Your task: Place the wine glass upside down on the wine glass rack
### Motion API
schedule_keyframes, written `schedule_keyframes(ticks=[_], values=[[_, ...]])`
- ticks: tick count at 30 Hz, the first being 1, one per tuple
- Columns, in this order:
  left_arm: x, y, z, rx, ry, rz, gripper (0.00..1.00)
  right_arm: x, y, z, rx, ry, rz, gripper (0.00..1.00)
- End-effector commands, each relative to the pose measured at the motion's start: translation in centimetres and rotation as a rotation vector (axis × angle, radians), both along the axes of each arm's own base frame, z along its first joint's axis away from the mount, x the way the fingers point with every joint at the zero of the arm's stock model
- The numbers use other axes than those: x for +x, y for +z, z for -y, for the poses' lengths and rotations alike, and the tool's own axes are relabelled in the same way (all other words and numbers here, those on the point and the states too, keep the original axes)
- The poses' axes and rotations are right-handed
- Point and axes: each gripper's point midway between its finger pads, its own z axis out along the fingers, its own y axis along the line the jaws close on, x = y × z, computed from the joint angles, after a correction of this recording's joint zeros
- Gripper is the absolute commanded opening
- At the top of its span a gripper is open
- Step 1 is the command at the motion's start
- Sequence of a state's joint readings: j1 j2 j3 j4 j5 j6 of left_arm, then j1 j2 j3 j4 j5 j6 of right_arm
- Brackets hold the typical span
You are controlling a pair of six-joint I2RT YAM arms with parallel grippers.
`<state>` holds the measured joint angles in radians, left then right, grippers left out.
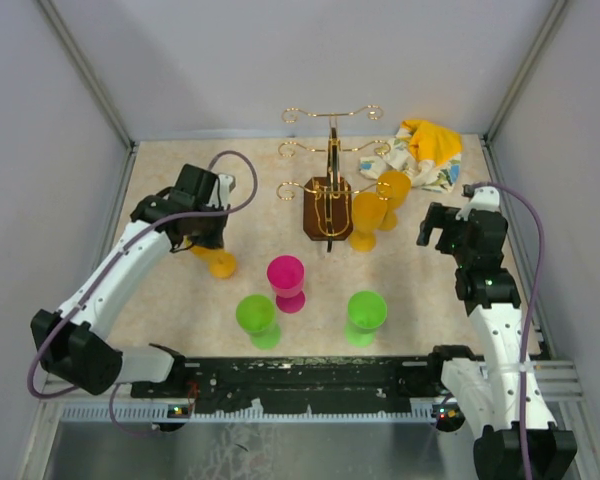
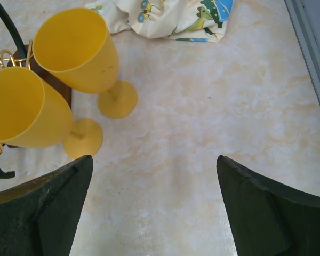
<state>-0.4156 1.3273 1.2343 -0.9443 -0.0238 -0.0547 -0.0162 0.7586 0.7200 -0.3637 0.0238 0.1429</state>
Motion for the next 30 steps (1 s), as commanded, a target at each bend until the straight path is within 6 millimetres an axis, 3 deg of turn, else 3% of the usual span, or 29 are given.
schedule_keyframes(ticks=[1,4,8,16,19,23,27,30], values=[[3.3,7.3,-1.3,0.013,0.092,0.274,0.0,0.6,2.6,0.1,0.008,-0.005,0.077,0.99],[5.5,13.2,-1.0,-0.066,0.115,0.502,0.0,0.7,3.5,-0.5,0.029,0.02,0.104,0.99],[5.8,20.6,0.1,-0.19,0.058,0.757,0.0,0.5,6.5,-2.7,0.117,0.108,0.192,0.99],[4.4,29.6,2.2,-0.419,-0.048,1.106,0.0,-0.4,13.6,-7.3,0.383,0.289,0.367,0.99],[2.8,31.9,2.8,-0.574,-0.068,1.26,0.0,-0.8,16.7,-9.2,0.504,0.387,0.465,0.99],[0.8,33.1,4.2,-0.812,-0.115,1.331,0.0,-1.2,19.9,-11.3,0.653,0.496,0.583,0.95],[-1.4,33.2,5.2,-1.052,-0.156,1.327,0.0,-1.0,21.1,-14.7,0.695,0.58,0.63,0.93],[-3.5,33.6,4.8,-1.213,-0.156,1.337,0.0,-0.8,21.8,-17.5,0.725,0.656,0.679,0.9]])
